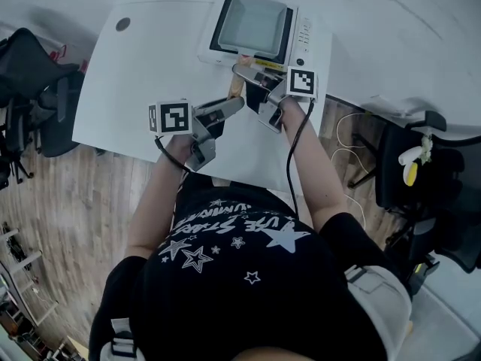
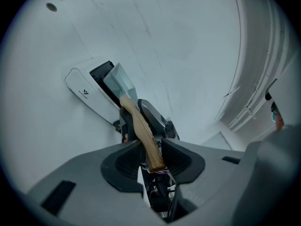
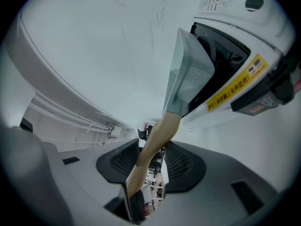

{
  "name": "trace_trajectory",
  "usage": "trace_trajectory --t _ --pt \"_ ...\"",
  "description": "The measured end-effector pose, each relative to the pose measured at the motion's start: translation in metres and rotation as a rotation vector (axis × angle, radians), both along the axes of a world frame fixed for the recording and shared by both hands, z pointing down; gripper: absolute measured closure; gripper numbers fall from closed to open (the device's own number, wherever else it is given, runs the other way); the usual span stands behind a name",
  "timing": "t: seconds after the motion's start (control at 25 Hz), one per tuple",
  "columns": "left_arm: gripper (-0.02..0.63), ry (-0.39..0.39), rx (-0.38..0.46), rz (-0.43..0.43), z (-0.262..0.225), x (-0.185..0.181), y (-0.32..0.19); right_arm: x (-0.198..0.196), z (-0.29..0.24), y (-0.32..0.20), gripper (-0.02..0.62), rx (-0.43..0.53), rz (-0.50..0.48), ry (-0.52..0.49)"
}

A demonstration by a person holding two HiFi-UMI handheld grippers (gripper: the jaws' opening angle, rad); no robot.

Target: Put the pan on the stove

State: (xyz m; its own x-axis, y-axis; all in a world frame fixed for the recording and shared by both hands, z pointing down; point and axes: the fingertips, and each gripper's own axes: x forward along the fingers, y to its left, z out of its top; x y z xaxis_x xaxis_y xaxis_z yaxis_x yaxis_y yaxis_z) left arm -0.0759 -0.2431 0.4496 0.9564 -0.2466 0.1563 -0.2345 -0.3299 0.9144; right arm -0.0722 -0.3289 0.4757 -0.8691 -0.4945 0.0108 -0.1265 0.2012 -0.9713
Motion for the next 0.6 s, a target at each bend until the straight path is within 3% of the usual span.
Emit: trace_trajectory --t 0.44,0.6 --pt "0.482 -0.023 0.005 0.028 0.006 0.002 -0.002 0.003 0.003 -0.002 0.43 -0.008 0.014 -0.002" --pt "0.482 -0.041 0.002 0.031 0.016 0.002 0.0 0.003 0.014 -0.003 0.431 -0.004 -0.031 0.074"
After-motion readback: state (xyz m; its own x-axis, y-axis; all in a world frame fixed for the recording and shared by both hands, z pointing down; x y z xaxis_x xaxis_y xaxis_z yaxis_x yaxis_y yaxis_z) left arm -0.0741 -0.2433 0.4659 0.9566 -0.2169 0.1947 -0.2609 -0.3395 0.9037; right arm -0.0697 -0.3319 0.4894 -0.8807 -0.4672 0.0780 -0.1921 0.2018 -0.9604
